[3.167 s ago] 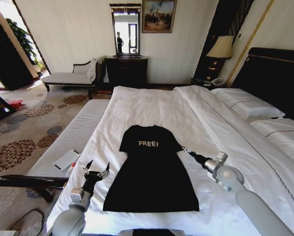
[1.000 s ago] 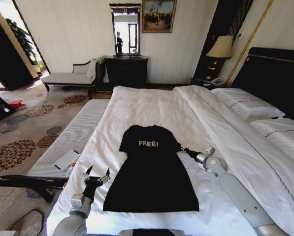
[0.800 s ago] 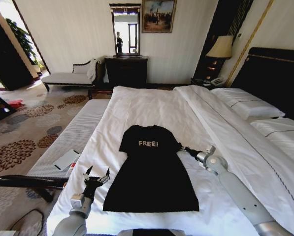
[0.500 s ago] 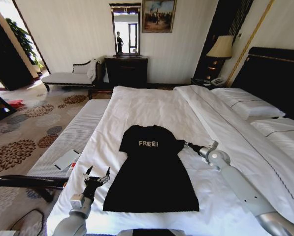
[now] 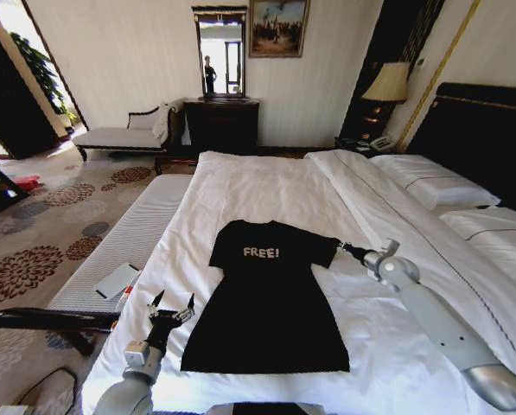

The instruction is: Fold the clothes on the bed.

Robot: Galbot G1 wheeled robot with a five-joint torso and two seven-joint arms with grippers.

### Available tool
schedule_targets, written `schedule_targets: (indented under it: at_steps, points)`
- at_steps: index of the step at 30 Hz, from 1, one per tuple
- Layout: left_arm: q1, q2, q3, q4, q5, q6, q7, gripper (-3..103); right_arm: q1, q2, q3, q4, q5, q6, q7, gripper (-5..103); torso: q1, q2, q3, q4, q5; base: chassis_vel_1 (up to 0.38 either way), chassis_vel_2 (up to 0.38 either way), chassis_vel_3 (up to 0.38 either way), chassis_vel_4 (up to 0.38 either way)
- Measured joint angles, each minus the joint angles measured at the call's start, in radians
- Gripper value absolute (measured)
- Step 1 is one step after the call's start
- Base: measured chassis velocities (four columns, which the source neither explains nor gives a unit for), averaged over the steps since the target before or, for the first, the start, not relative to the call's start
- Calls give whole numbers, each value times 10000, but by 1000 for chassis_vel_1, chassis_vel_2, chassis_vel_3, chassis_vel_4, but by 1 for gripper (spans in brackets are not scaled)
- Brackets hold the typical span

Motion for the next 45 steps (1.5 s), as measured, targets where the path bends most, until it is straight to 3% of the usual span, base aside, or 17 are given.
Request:
schedule_targets:
  at_steps: [14, 24, 32, 45]
  points:
    - [83, -17, -79, -11, 5, -90, 26, 100, 425, 177, -773, -227, -764, 2, -107, 0, 0, 0, 0, 1, 0, 0, 0, 0, 0]
    - [-46, -26, -29, 90, -12, -120, 36, 100, -45, -11, -725, 1040, -1040, -178, 46, 0, 0, 0, -1, -2, -1, 0, 0, 0, 0]
    - [15, -21, -125, 88, -56, -147, 45, 100, 826, 98, -1914, 1943, -946, -483, 374, 0, 0, 0, 0, 2, 0, 0, 0, 0, 0]
    - [86, -70, -241, 86, -93, -227, 64, 100, 1743, 735, -3230, 1424, -951, -556, 598, 0, 0, 0, 0, -2, -1, 0, 0, 0, 0]
